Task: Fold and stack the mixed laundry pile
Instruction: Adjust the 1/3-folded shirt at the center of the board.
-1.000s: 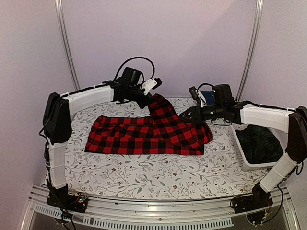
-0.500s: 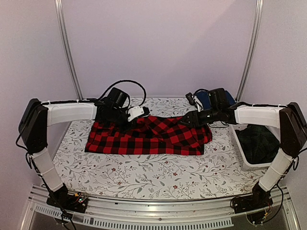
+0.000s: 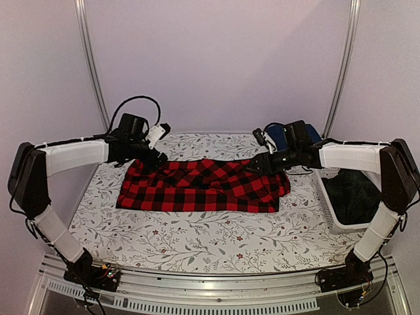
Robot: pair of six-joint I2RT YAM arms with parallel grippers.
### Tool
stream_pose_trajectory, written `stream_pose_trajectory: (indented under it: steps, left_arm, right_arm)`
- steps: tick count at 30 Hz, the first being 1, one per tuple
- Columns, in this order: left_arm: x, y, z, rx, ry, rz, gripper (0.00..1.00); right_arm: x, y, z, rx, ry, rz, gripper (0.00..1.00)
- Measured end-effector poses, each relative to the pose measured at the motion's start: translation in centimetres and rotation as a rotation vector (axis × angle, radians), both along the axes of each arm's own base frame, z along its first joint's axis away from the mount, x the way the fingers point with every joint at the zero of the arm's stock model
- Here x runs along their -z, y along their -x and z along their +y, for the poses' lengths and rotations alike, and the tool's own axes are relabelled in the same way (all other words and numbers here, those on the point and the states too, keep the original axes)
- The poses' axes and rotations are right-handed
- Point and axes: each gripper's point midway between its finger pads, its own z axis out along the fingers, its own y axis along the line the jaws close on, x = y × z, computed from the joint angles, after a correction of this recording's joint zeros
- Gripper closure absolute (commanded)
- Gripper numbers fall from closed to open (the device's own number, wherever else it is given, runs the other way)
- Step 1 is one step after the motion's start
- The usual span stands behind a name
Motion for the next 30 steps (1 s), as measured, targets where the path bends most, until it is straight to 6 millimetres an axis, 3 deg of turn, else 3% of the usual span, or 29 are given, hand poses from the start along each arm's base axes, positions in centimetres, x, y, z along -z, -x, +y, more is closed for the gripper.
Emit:
stream_pose_trajectory:
  steps: [4,7,9,12,15,19,27,30]
  left_arm:
    - [-6.7,1.4,0.4,-0.102,0.274,-0.091,0.0]
    - [-8.6,2.0,-0.3,-0.12,0.453,-0.056,0.0]
    - [-7.6,1.8,-0.6,-0.145,0.538,0.023,0.0]
    - [-4.3,0.9,-0.9,-0.206,0.618,0.182,0.04]
    - [-1.2,-1.2,-2.7,-0.238,0.661,0.341,0.08]
    - [2.1,-3.2,-4.8,-0.246,0.695,0.496,0.11]
    - [3.9,-7.3,-7.4,-0.234,0.703,0.611,0.19]
    - [5.4,-7.8,-7.8,-0.23,0.679,0.646,0.2]
  right_arm:
    - [-0.2,-0.5,-0.5,0.016,0.008,-0.018,0.42]
    - [-0.3,-1.0,-1.1,0.032,0.011,-0.023,0.42]
    - [-0.6,-1.3,-1.3,0.039,0.011,-0.024,0.42]
    - [-1.7,-2.0,-1.0,0.033,-0.007,-0.039,0.43]
    - [-2.8,-2.9,-0.2,0.017,-0.033,-0.054,0.43]
    - [-2.3,-3.1,0.1,0.005,-0.038,-0.035,0.43]
    - [-1.8,-3.1,0.1,0.005,-0.034,-0.015,0.43]
    - [-1.8,-3.1,0.1,0.006,-0.033,-0.015,0.43]
